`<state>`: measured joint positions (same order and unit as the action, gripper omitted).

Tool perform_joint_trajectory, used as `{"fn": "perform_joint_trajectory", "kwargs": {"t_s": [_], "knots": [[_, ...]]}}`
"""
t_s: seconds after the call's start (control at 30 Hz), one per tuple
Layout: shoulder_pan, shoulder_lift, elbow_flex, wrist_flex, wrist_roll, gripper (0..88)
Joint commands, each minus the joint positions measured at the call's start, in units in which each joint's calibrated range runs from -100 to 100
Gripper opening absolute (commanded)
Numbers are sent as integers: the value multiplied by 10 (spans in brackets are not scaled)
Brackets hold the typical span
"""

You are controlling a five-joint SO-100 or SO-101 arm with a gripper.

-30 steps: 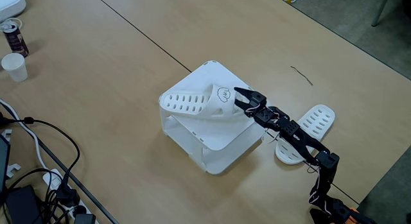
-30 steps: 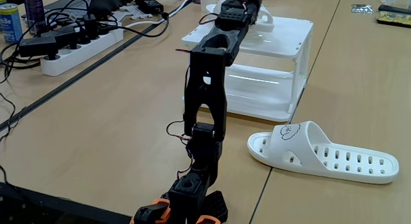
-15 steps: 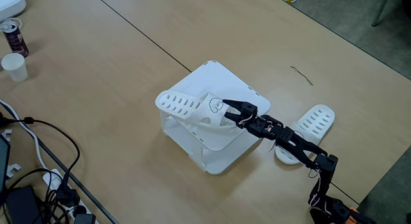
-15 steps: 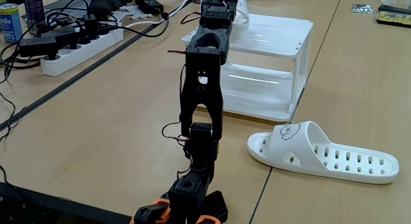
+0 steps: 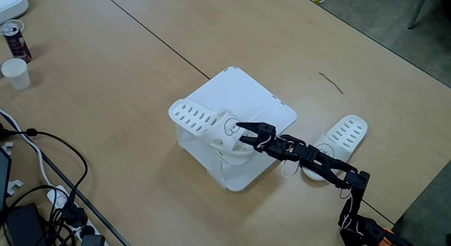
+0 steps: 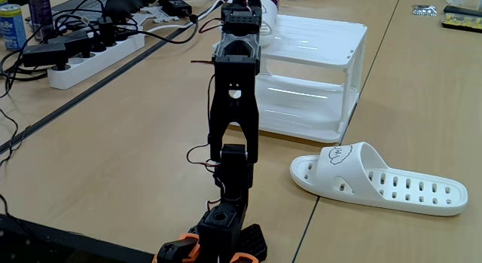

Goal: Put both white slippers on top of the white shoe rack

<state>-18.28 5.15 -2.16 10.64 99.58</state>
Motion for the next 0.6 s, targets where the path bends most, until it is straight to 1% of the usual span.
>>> {"fn": "perform_joint_trajectory", "kwargs": {"t_s": [0.0, 0.57], "knots": [[-1, -60, 18, -3, 4, 195], [0, -52, 36, -9, 4, 194]]}}
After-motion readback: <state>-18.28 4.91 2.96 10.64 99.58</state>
